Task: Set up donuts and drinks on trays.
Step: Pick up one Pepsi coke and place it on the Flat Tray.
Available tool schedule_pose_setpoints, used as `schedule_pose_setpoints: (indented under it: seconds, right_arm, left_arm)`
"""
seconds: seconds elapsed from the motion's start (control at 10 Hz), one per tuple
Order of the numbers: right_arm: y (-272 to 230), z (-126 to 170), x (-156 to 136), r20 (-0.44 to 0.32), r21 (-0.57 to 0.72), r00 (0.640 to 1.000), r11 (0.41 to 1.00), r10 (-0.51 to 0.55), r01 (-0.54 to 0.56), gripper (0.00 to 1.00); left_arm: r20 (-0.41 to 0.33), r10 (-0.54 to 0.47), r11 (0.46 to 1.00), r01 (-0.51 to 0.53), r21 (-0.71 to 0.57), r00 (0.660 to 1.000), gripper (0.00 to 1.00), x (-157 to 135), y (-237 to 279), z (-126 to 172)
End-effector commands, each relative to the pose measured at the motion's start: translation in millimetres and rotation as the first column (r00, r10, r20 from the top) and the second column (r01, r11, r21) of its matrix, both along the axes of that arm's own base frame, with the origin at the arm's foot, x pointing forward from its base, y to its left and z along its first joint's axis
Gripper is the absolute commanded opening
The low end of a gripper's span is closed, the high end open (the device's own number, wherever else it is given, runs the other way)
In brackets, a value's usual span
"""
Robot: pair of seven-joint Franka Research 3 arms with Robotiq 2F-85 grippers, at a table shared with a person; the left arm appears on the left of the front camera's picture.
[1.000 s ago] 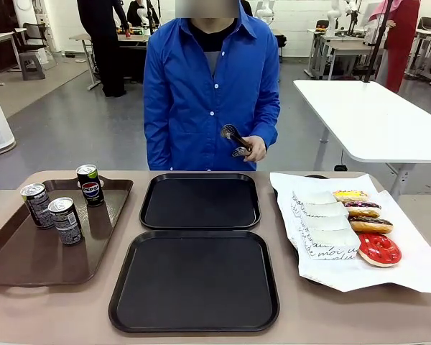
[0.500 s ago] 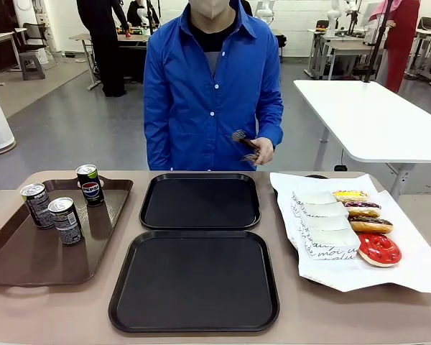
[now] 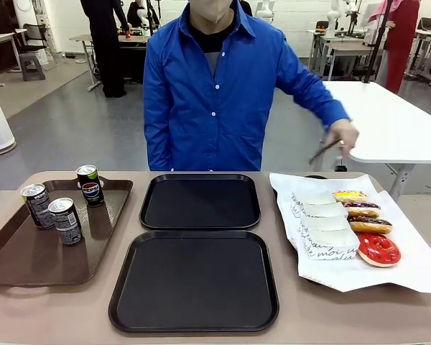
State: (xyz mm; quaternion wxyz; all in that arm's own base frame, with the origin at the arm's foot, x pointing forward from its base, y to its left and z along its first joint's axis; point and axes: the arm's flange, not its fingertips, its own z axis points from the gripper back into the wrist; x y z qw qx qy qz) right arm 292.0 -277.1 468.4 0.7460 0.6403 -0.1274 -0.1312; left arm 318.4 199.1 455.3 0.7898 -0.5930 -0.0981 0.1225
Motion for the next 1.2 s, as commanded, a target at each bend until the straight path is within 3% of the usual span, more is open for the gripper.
schedule_pose_setpoints:
  seconds: [0.0,1.1]
  right_arm:
    - [0.4,-0.8,-0.5,0.0,0.014,1.0,1.0,0.003,-0.003,1.0]
    - [0.4,-0.8,-0.5,0.0,0.014,1.0,1.0,0.003,-0.003,1.0]
  left_arm:
    - [0.007,-0.003,1.0,0.003,0.004,1.0,1.0,-1.2,0.3,-0.6]
    - [0.007,-0.003,1.0,0.003,0.004,1.0,1.0,-1.2,0.3,-0.6]
